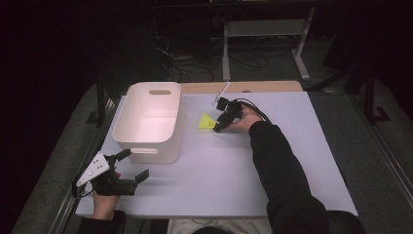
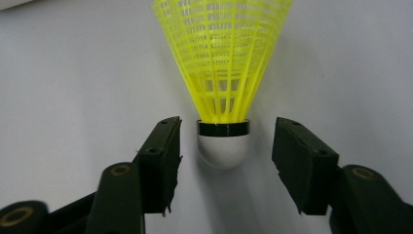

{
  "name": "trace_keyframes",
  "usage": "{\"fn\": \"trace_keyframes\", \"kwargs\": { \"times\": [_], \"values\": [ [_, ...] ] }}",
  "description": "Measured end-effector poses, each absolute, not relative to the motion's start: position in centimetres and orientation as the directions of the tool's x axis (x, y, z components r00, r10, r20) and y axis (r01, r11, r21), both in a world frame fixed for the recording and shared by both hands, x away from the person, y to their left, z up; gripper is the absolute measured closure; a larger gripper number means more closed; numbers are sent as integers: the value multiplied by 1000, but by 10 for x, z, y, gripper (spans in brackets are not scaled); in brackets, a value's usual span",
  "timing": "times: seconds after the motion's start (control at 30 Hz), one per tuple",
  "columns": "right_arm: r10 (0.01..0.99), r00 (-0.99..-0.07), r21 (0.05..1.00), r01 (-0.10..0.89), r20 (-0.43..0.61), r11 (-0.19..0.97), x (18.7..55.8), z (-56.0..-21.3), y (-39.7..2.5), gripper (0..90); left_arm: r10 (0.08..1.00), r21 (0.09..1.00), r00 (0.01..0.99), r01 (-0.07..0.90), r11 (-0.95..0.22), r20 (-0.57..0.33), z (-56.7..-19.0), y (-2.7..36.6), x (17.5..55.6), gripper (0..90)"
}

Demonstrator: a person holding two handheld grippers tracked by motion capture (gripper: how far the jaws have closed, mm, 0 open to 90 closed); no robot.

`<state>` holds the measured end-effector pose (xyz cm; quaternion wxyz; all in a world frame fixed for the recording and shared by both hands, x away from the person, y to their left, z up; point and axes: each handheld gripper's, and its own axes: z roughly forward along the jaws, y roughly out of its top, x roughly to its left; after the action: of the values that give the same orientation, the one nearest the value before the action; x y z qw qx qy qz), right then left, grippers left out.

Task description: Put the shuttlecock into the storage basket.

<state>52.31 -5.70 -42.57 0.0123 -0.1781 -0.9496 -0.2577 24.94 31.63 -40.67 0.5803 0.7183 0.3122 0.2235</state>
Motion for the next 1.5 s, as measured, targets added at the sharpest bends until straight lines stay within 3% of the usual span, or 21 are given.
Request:
{"fn": "trace_keyframes", "kwargs": {
  "times": [0.27, 1.5],
  "values": [
    [311, -943, 478, 330, 121, 814, 523, -428, -55, 622, 709, 973, 704, 188, -132, -40, -407, 316, 249, 0],
    [351, -932, 510, 346, 91, 788, 496, -391, -67, 633, 705, 972, 708, 191, -135, -41, -407, 315, 250, 0]
  ]
}}
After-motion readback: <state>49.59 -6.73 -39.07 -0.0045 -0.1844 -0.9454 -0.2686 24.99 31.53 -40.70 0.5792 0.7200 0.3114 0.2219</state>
